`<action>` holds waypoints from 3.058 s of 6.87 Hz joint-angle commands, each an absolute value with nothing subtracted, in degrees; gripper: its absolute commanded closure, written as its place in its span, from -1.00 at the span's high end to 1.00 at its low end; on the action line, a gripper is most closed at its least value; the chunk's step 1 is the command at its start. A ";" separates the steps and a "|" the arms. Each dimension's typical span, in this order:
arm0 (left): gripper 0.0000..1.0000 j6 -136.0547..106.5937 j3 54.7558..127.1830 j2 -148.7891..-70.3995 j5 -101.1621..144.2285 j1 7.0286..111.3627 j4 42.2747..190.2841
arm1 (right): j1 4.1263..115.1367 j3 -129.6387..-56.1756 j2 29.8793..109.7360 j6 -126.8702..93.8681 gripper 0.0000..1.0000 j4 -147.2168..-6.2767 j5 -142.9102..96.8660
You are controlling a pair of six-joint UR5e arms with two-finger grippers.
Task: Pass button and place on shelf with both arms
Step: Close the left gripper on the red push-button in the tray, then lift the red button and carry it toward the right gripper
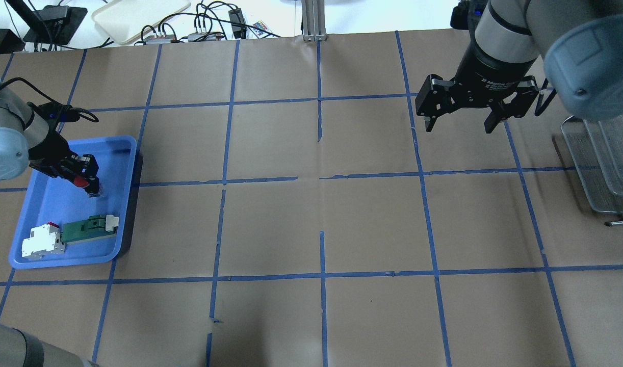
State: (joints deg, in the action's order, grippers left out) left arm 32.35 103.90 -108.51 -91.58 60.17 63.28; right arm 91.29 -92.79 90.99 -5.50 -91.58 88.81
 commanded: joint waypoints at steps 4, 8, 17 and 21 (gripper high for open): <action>-1.00 14.21 101.59 -100.38 -77.45 69.93 79.10 | 90.97 -87.11 90.18 1.54 1.00 -88.16 88.07; -1.00 -7.61 103.97 -101.24 -71.21 89.33 68.86 | 84.13 -84.03 91.05 30.01 1.00 -84.85 83.37; -1.00 -63.06 106.82 -104.59 -26.39 101.58 48.35 | 71.19 -89.88 91.22 111.93 1.00 -77.52 60.58; -1.00 -76.99 95.82 -104.59 -25.41 104.41 48.34 | 71.28 -106.91 108.23 106.00 1.00 -91.07 58.36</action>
State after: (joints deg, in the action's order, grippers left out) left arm -75.08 98.05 -104.68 -25.74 103.88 48.35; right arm 71.29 -100.65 102.39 113.00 -83.98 58.29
